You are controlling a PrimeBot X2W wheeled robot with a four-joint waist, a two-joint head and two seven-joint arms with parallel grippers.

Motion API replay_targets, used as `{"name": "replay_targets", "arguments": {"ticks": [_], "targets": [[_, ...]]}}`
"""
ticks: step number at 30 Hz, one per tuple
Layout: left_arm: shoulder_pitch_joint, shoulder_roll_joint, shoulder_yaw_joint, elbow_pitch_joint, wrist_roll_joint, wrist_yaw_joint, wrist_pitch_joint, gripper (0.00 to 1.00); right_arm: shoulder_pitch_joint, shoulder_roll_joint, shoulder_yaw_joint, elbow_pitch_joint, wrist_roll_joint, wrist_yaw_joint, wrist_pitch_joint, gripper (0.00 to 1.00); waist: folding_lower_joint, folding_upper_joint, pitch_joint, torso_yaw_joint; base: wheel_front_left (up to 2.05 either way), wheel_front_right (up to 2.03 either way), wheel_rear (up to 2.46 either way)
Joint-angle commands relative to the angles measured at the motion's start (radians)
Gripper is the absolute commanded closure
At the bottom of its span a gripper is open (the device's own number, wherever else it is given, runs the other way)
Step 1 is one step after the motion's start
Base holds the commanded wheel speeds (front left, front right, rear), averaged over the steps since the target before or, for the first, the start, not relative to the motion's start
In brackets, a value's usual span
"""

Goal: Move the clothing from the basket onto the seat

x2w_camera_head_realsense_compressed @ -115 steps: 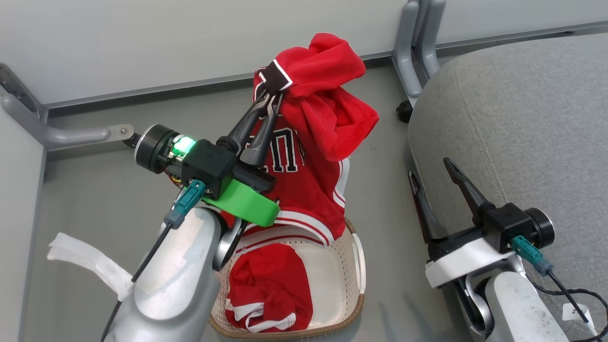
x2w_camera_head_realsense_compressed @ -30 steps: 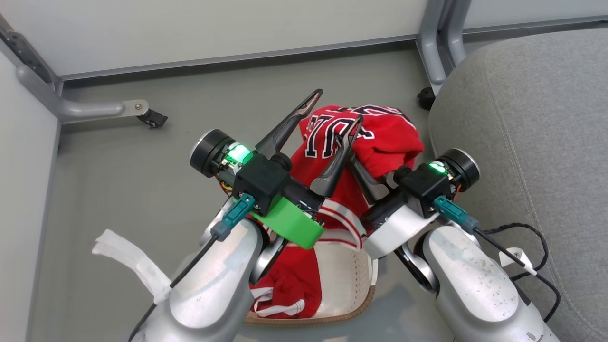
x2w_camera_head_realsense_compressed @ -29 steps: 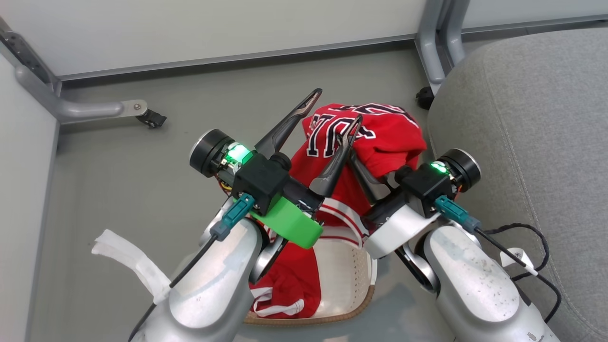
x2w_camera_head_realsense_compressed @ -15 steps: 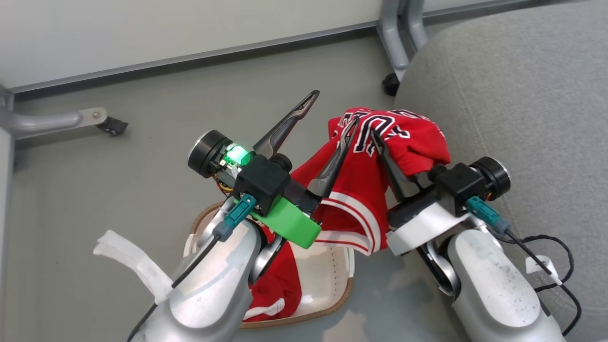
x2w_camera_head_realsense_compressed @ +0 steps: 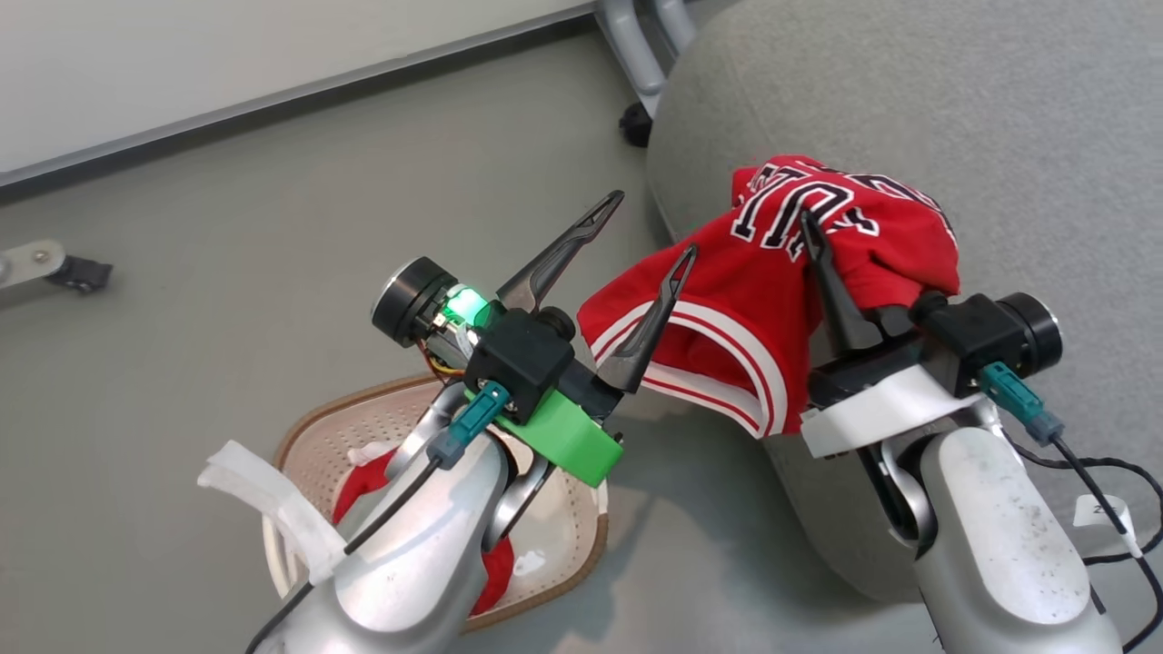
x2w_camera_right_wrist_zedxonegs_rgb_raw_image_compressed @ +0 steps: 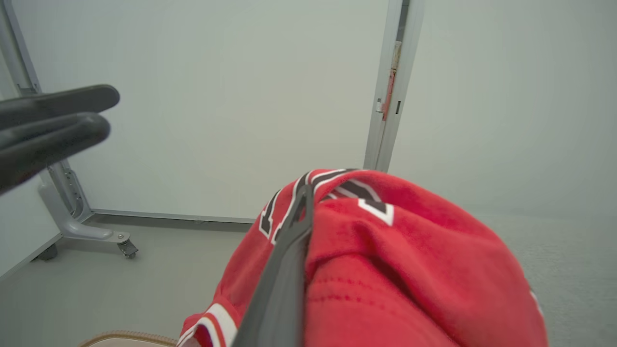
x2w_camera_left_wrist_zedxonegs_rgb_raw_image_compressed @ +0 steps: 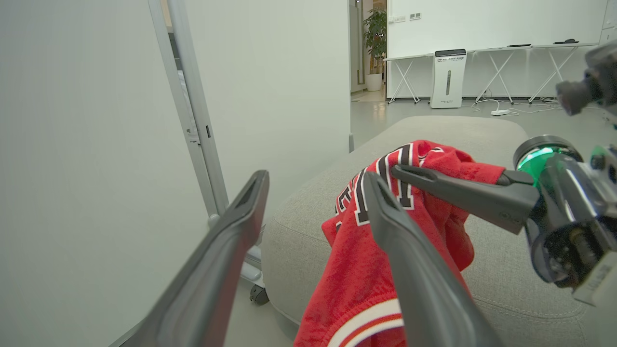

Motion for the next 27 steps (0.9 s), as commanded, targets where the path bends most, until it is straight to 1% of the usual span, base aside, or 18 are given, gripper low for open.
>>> {"name": "replay_targets", "arguments": {"ticks": [1, 9, 16, 23, 27], "targets": [[-0.013, 0.009, -0.005, 0.002, 0.004, -0.004, -0.003, 0.00, 0.015, -0.002, -0.015, -0.009, -0.004, -0.001, -0.002, 1.00, 0.0000, -0.0001, 0.029, -0.048, 0.00, 0.00, 0.00], [-0.018, 0.018, -0.034, 0.006, -0.003, -0.005, -0.003, 0.00, 0.060, -0.002, -0.106, -0.029, -0.010, -0.001, -0.002, 1.00, 0.0000, -0.0001, 0.043, -0.093, 0.00, 0.00, 0.00], [-0.006, 0.021, -0.044, 0.004, -0.006, -0.005, -0.003, 0.00, 0.080, -0.002, -0.138, -0.041, -0.010, -0.001, -0.002, 1.00, 0.0000, -0.0001, 0.049, -0.101, 0.00, 0.00, 0.00], [-0.022, 0.030, -0.041, -0.003, -0.003, -0.004, -0.003, 0.00, 0.019, -0.002, -0.173, -0.062, -0.004, -0.001, -0.002, 1.00, 0.0000, -0.0001, 0.082, -0.082, 0.00, 0.00, 0.00], [-0.033, 0.041, -0.031, -0.008, 0.009, -0.004, -0.003, 0.00, -0.059, -0.002, -0.213, -0.075, -0.009, -0.001, -0.002, 1.00, 0.0000, -0.0001, 0.128, -0.072, 0.00, 0.00, 0.00]]}}
